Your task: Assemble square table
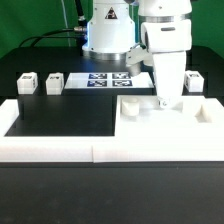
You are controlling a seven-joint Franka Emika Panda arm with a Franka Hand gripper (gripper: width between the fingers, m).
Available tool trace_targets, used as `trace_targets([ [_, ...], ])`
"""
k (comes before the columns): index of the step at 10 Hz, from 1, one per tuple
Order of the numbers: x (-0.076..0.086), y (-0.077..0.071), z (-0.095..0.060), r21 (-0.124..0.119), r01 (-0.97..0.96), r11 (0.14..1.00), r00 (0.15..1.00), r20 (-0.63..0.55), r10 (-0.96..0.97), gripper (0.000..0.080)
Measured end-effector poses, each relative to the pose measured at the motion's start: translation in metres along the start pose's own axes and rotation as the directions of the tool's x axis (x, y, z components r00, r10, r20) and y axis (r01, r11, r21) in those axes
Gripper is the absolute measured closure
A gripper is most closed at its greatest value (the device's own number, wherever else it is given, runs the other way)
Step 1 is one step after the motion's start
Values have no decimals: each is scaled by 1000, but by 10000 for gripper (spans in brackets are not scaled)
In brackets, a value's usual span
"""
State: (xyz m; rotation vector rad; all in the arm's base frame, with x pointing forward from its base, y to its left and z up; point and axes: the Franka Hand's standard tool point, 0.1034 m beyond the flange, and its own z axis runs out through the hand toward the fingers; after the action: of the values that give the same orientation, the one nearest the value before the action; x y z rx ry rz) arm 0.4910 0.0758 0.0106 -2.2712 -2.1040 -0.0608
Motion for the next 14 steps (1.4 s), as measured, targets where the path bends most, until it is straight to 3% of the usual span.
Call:
trace_targets([
  [3,0,0,0,0,0,1000,1000,0,0,741],
  [4,0,0,0,1,-1,1000,1000,0,1,667],
  [5,0,0,0,0,-1,1000,1000,0,1,501],
  [6,-1,0,0,0,-2,1000,1000,0,2,501],
  [7,-1,0,0,0,-2,1000,1000,0,2,330],
  [8,-1,0,0,0,-2,1000,1000,0,2,330],
  [9,-1,0,0,0,-3,1000,1000,0,3,186],
  [14,-1,0,0,0,-3,1000,1000,0,3,151],
])
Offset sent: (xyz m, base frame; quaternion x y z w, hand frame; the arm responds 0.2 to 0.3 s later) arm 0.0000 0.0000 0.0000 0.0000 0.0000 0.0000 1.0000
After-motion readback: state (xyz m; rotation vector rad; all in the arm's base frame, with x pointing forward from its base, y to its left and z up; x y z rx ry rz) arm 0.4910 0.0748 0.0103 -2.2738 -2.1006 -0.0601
